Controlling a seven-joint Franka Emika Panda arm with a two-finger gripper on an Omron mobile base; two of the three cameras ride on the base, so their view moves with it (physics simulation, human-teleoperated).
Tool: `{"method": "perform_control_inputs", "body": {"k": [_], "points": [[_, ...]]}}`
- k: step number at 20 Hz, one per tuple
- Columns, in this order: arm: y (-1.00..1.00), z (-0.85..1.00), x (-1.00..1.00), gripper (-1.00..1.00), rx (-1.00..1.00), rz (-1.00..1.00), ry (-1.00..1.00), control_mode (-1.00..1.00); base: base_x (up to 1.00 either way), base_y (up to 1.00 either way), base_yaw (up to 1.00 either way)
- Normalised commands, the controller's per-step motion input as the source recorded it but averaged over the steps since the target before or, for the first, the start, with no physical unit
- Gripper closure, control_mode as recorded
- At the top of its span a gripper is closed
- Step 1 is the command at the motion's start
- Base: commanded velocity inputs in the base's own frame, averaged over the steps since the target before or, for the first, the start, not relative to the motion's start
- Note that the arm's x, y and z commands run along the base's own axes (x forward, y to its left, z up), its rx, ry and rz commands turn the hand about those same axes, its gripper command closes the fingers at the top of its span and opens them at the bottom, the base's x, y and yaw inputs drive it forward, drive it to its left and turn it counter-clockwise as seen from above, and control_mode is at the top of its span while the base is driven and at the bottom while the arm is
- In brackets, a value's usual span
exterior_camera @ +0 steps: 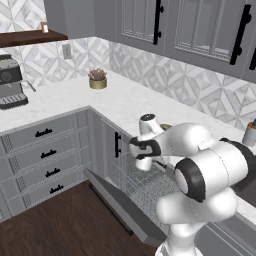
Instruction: Pick up the cup and bowl from the counter, place them in the dishwasher, and close the dishwasher door.
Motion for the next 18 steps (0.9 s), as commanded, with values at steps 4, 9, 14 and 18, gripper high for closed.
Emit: {"method": "perform_control_inputs", "body": {"k": [4,9,14,18], "points": [[0.05,-0.12,0.31,1.0,-0.07,-0.13,0.0,-1.0,0.0,0.0,0.0],[0.08,-0.28,0.25,1.0,-0.1,-0.11,0.05,-1.0,0.0,0.0,0.0],[0.15,-0.26,0.31,1.0,-0.1,-0.08,0.08,-1.0,0.0,0.0,0.0],[0.08,-0.2,0.37,1.0,-0.07,-0.06,0.08,-1.0,0.0,0.0,0.0]]}}
